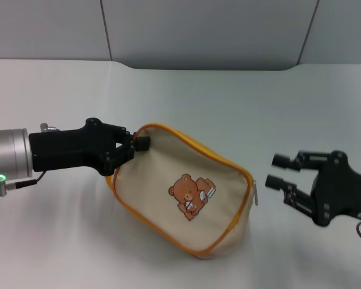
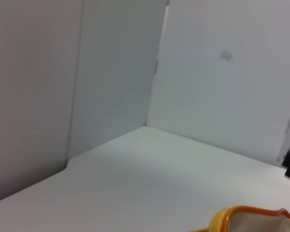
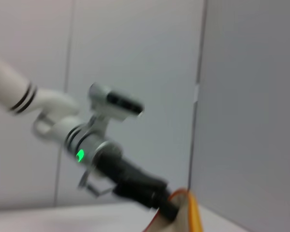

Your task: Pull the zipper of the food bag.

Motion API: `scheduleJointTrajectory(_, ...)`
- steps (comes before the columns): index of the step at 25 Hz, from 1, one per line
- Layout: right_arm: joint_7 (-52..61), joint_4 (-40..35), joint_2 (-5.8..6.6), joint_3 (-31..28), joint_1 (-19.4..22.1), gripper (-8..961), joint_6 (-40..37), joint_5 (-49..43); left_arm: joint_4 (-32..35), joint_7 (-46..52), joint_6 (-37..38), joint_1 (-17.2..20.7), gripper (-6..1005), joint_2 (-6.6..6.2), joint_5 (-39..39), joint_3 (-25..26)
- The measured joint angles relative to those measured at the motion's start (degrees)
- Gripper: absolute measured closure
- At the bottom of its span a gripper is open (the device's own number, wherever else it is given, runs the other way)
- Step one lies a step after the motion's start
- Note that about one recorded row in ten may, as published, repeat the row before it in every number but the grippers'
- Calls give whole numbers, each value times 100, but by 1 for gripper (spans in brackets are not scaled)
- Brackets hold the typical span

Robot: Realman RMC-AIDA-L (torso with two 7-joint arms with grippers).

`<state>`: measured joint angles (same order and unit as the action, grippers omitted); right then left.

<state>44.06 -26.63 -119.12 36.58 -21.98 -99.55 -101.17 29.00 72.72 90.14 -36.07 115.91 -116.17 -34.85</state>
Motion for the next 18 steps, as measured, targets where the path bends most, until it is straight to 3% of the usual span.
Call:
scheduleJointTrajectory(8, 396, 386, 97, -410, -286, 577, 41, 19, 1, 437, -721, 63, 899, 241, 85, 59)
scheduleJointTrajectory(12, 704, 391, 144, -467, -347, 387, 26, 19, 23, 435, -584, 158, 890, 228, 397, 169)
scheduleJointTrajectory(13, 997, 374, 194, -476, -389, 356, -31, 15, 56, 349, -343, 329, 888, 196, 834, 250)
scheduleJointTrajectory(14, 997, 374, 194, -476, -389, 325, -31, 15, 56, 349, -343, 329, 784, 196, 834, 250)
scheduleJointTrajectory(15, 1134, 365, 232, -467, -411, 294, -93, 3, 75, 142, 118, 491, 680, 136, 1202, 246)
scheduleJointTrajectory(16, 1245, 358, 286, -451, -435, 263, -182, -15, 75, 142, 118, 491, 644, 136, 1202, 246)
scheduleJointTrajectory(18, 1476, 348, 455, -392, -503, 201, -618, -196, 43, -321, 1147, 605, 571, -30, 1337, 21)
